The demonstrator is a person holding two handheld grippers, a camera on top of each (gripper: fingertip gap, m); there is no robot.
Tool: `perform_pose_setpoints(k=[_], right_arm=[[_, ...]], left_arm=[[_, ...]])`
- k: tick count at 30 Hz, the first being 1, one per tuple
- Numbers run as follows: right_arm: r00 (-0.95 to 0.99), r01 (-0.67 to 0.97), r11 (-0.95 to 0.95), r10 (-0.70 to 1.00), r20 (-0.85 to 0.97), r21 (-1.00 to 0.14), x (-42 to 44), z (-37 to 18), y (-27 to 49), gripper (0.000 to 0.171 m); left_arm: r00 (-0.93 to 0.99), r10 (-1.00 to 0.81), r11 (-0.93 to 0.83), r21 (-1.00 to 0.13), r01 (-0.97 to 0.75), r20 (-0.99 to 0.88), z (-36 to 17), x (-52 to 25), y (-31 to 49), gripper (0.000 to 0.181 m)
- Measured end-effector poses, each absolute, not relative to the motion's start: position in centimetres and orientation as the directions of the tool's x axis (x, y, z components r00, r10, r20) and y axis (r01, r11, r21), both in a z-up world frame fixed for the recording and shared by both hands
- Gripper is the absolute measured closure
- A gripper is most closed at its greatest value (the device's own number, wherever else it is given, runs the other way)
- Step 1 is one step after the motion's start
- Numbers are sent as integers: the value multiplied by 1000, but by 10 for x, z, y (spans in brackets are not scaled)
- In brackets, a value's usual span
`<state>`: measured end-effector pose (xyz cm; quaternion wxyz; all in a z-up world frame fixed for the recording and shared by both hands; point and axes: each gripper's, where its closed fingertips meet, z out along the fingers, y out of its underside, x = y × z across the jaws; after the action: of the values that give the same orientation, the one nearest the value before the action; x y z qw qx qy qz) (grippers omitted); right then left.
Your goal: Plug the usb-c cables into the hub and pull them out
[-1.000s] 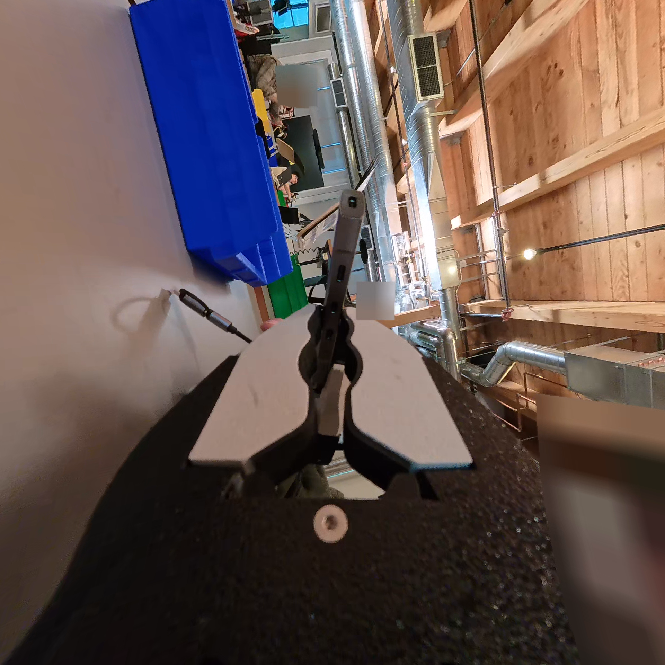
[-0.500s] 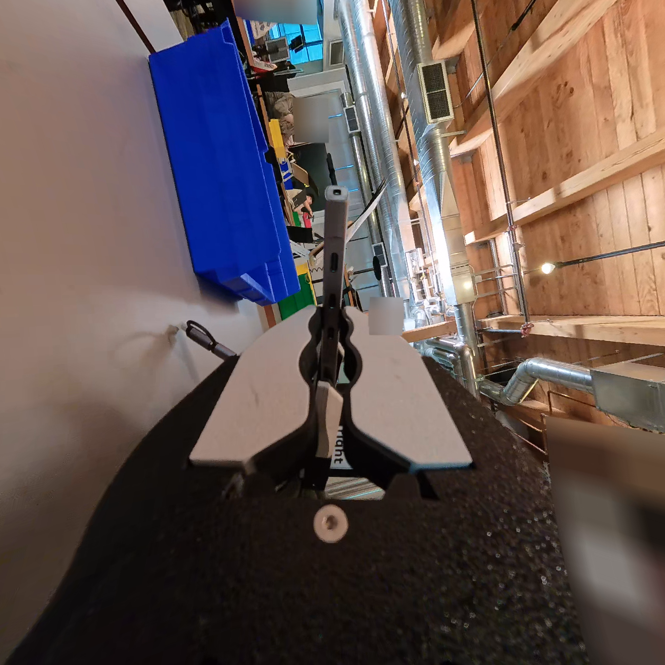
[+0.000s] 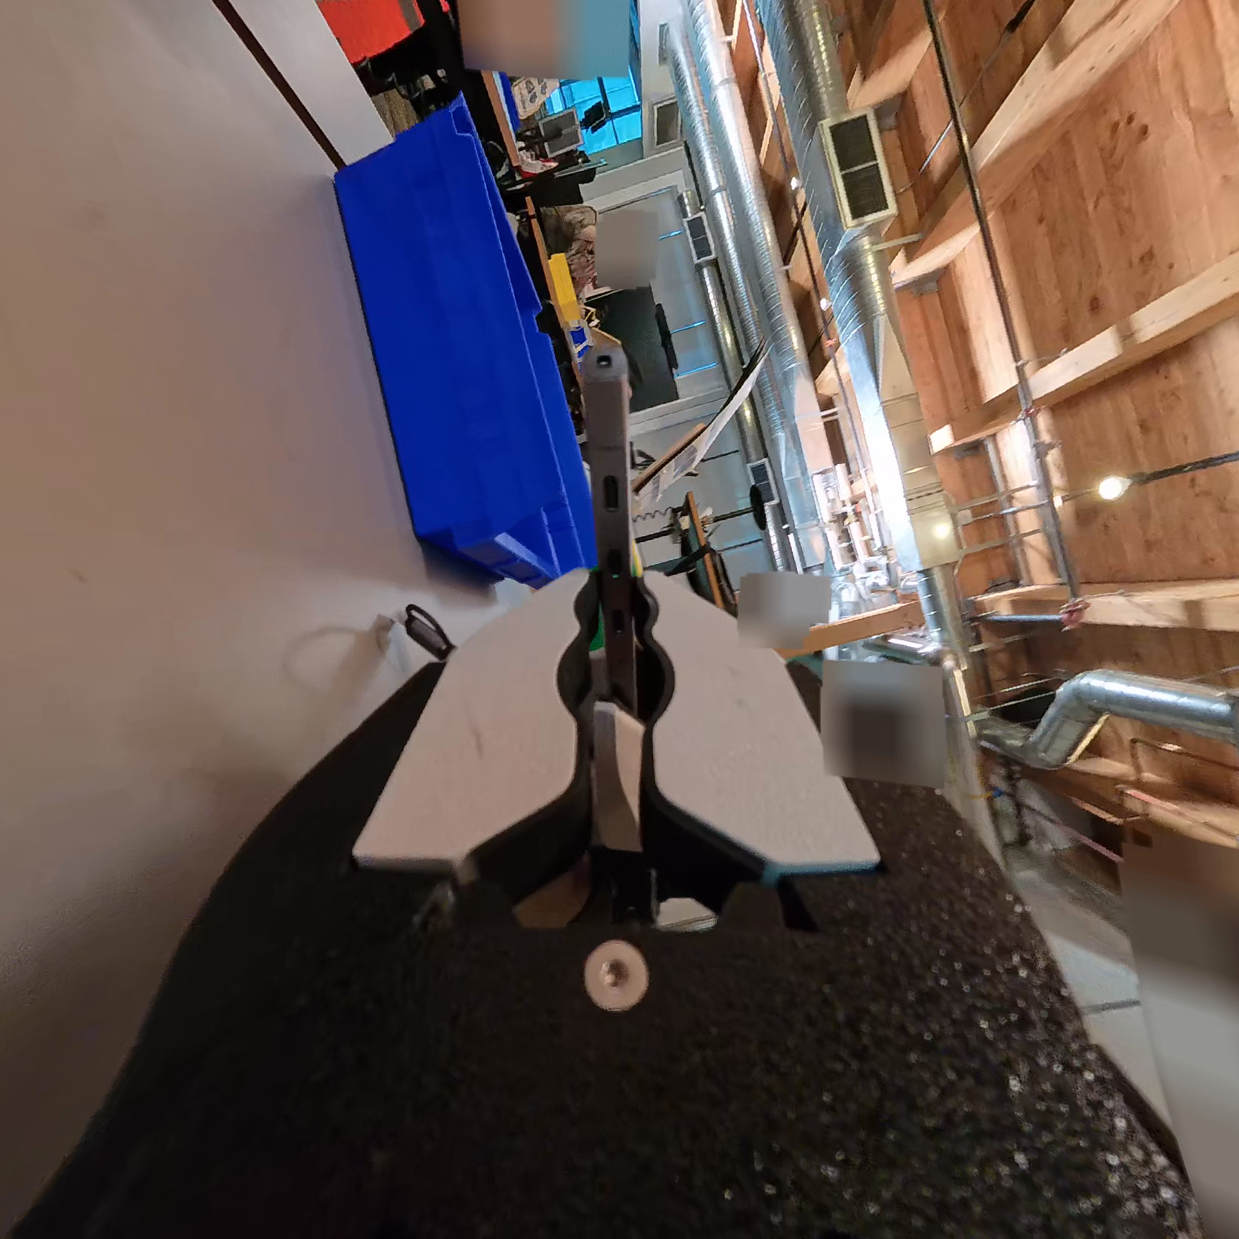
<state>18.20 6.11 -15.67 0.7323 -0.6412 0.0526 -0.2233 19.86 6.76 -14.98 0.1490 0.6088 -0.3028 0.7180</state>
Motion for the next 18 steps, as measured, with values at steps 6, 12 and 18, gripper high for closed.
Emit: perform_pose_setpoints(k=[6,12,18], right_arm=[[900,192,125,-419,123,-973,192,-153,51,146],[904,106,180,-426,20,-978,204,-151,44,146],[912,94,166,-410,18,-982,205,-153,48,146]], left_arm=[[-270,-559,-679,-620,-394,784,-149,196,100,167],[-124,-943,-246,-901,-358,307,-129,172,195,156],[77,-994,-2,-697,-717,-76,-153,153,348,142]])
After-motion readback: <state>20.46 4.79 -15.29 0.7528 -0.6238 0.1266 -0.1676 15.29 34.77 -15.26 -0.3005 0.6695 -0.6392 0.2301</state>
